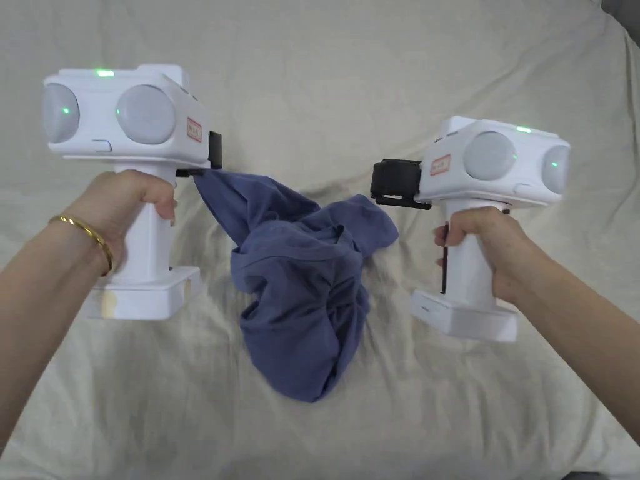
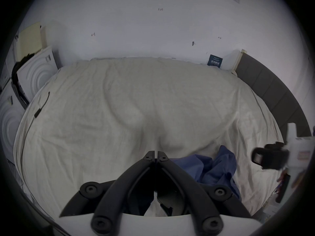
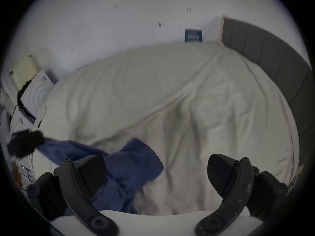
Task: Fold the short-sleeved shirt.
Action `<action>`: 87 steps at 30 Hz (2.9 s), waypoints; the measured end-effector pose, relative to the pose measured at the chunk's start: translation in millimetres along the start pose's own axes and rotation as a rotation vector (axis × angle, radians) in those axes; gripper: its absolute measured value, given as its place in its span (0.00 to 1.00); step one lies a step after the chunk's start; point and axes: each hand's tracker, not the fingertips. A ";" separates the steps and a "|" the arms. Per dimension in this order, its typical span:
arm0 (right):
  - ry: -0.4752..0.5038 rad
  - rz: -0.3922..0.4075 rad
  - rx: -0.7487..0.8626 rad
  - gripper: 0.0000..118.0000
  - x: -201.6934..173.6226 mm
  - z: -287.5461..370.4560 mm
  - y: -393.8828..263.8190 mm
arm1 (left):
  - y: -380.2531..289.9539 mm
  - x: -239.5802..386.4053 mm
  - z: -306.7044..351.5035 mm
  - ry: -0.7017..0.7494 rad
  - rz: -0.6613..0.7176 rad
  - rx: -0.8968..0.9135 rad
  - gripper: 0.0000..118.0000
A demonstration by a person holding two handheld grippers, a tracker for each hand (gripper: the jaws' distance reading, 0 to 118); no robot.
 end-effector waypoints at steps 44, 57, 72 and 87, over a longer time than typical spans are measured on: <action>0.064 -0.106 0.578 0.03 121.4 410.1 49.0 | 112.5 -90.0 308.6 0.094 0.138 0.501 0.01; -0.074 -0.053 0.748 0.03 76.6 430.7 182.3 | 207.5 -46.0 290.5 0.374 -0.075 0.577 0.01; -0.186 -0.042 0.961 0.03 30.0 465.0 318.3 | 338.1 -36.5 271.3 0.395 0.017 0.875 0.01; 0.036 -0.013 0.868 0.03 69.6 419.3 203.0 | 234.2 -32.8 212.9 0.322 -0.032 0.766 0.01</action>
